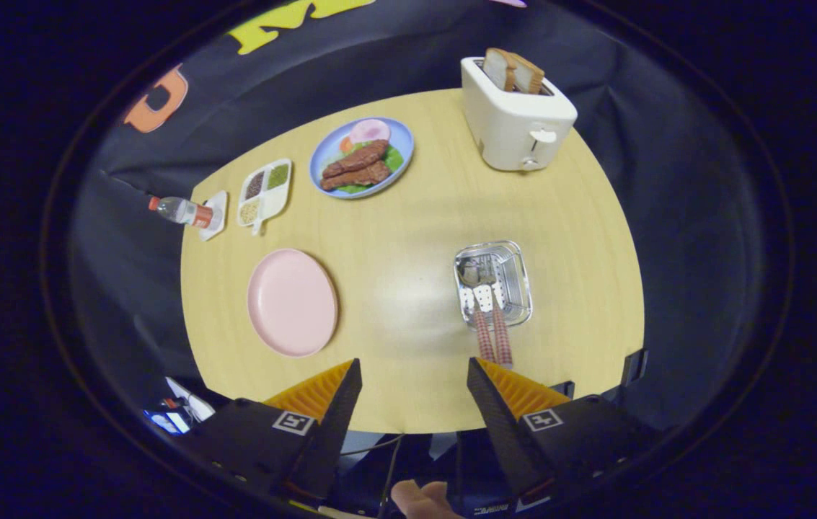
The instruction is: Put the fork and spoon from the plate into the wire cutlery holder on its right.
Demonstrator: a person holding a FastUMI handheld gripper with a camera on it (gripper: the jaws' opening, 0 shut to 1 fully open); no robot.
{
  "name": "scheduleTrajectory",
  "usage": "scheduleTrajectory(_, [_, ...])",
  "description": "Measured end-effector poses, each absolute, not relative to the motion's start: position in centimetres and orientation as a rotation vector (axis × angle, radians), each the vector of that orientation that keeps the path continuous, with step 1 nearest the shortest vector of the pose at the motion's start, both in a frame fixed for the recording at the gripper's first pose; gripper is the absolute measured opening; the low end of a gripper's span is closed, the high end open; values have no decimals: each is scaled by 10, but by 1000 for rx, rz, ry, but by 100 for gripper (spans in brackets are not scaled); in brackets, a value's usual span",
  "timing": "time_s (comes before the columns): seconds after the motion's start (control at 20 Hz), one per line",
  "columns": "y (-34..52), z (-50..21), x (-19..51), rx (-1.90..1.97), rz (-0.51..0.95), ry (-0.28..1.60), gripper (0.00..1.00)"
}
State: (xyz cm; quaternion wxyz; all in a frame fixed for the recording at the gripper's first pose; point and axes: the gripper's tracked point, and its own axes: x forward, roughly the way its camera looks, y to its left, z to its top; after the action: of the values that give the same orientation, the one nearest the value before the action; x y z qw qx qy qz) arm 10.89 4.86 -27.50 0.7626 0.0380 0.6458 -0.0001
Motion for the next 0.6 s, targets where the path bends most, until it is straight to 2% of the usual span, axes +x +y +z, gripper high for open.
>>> scheduleTrajectory(0.15, [74, -265, 104, 29, 28, 1318, 97])
scheduleTrajectory(0.6, [143, -199, 98, -188, 41, 929, 97])
